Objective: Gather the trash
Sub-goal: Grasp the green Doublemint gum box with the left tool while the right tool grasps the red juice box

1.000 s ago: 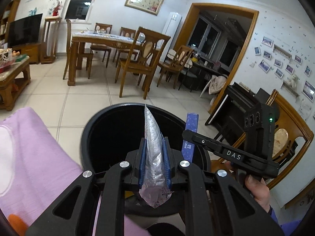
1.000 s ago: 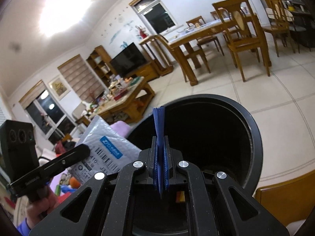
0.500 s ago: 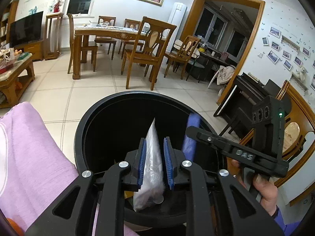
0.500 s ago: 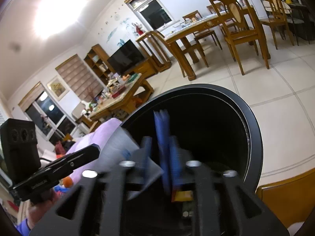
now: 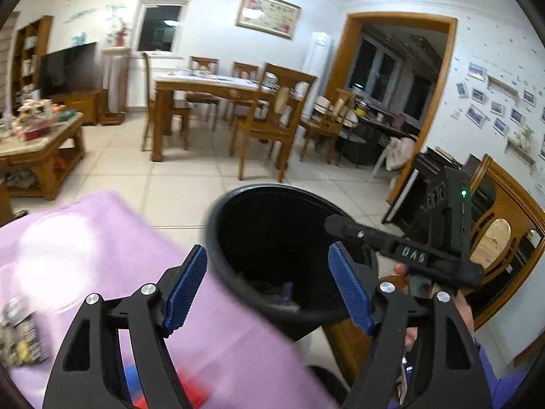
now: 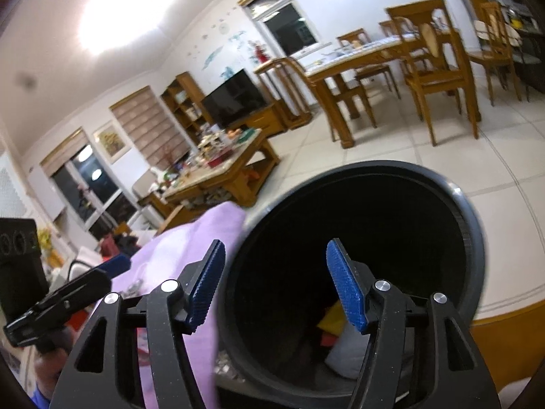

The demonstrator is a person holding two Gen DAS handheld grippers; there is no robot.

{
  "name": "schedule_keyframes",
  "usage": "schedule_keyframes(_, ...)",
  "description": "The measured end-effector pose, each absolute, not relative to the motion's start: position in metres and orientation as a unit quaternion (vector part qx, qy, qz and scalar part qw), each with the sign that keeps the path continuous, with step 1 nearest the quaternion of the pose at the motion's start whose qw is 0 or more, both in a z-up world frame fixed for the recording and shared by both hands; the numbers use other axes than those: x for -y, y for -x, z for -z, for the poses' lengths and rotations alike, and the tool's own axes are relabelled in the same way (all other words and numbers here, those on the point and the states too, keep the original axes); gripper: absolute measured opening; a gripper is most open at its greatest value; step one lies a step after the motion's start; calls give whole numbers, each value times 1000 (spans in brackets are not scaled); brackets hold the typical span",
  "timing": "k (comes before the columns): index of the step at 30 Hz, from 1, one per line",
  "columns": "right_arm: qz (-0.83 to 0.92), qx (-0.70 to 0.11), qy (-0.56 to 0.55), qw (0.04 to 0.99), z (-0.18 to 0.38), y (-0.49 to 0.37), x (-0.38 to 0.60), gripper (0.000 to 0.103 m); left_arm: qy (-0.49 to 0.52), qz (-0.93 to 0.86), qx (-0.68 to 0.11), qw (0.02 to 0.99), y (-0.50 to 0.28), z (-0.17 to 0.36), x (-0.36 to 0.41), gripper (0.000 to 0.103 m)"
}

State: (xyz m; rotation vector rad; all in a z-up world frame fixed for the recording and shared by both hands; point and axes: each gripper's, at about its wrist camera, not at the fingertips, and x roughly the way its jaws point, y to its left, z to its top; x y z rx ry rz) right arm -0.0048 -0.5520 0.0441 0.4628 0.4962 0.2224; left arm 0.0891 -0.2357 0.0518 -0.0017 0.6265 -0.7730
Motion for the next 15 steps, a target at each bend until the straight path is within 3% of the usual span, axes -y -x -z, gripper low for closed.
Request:
schedule_keyframes(4, -143, -255, -195, 936, -60, 7, 492, 63, 25, 316, -302, 899, -80, -54, 162, 74)
schedule_keyframes(7, -173, -272, -168, 931, -64, 6, 436, 73, 35, 254, -319, 912, -74, -45, 94, 74)
schedule_keyframes(10, -196, -292, -140, 926, -65, 6, 384, 74, 42, 194, -343, 918, -70, -31, 44, 74)
schedule_keyframes(13, -211, -313, -108, 919, -57, 9, 336, 82, 37, 149, -373, 915, -68, -14, 11, 73)
schedule_keyframes(15, -203, -326, -82, 919, -50, 12, 307, 92, 39, 135, -397, 907, -70, -1, -2, 73)
